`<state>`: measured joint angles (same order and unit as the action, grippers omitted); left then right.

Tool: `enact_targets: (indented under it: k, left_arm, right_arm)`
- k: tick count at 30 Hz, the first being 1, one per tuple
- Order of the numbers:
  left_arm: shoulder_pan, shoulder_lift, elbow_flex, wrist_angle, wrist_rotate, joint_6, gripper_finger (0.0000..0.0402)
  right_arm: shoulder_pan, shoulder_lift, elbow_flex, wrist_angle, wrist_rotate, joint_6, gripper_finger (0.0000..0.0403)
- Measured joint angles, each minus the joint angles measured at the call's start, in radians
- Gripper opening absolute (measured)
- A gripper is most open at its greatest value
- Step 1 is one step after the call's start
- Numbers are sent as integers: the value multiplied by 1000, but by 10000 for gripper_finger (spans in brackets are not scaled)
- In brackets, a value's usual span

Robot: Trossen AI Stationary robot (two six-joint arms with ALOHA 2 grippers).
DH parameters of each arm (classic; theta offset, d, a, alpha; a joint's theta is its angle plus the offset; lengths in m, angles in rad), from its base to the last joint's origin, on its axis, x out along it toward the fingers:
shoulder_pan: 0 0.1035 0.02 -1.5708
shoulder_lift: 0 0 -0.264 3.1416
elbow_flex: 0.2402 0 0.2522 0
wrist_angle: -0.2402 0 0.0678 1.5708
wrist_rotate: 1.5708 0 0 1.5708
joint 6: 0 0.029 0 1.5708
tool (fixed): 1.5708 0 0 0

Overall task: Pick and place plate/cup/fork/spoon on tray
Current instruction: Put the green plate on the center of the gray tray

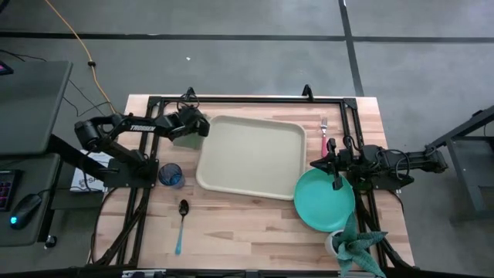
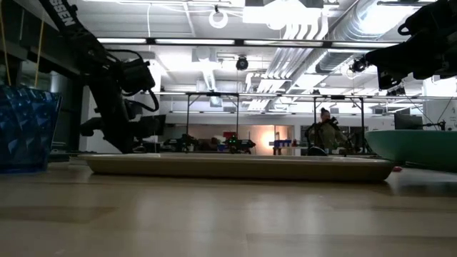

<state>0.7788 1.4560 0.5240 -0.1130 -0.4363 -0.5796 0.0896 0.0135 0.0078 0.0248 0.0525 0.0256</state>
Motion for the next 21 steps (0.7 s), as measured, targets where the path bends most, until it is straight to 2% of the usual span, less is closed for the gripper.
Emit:
enact_targets:
  k: [4,10,15,21]
  left_arm:
    - [0,12,0,42,-134,-40,0]
    - [-35,-42,0,87,-126,-33,0]
    - [-134,-153,0,124,-23,27,0]
    - [-340,-314,-1,315,209,197,0]
  right_arm:
    - [0,0,0,0,0,0,0]
    - [0,0,0,0,0,0,0]
    - [0,0,0,0,0,0,0]
    - [0,0,0,0,0,0,0]
